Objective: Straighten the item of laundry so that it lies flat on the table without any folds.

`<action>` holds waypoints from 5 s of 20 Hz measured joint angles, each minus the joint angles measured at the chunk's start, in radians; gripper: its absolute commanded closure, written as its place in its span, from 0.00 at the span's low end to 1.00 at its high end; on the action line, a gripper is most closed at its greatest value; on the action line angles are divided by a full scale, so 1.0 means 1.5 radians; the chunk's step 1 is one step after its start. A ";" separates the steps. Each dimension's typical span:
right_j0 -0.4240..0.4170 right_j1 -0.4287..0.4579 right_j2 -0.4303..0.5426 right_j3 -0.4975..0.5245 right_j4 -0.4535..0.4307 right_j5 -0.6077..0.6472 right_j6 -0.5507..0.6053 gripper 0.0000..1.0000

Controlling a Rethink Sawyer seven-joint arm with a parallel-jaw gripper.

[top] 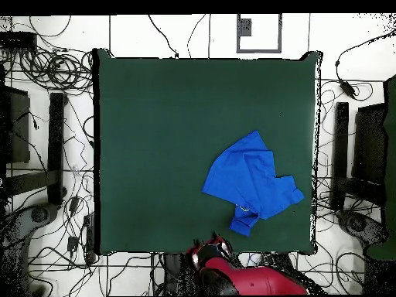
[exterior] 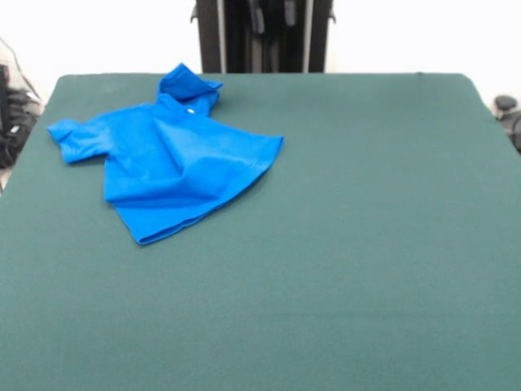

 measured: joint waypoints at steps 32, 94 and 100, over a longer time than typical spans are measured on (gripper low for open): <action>-0.112 0.107 -0.165 0.055 0.046 -0.224 0.010 0.00; -0.134 0.303 -0.154 0.040 0.135 -0.391 0.174 0.00; -0.129 0.331 -0.160 0.018 0.135 -0.391 0.174 0.00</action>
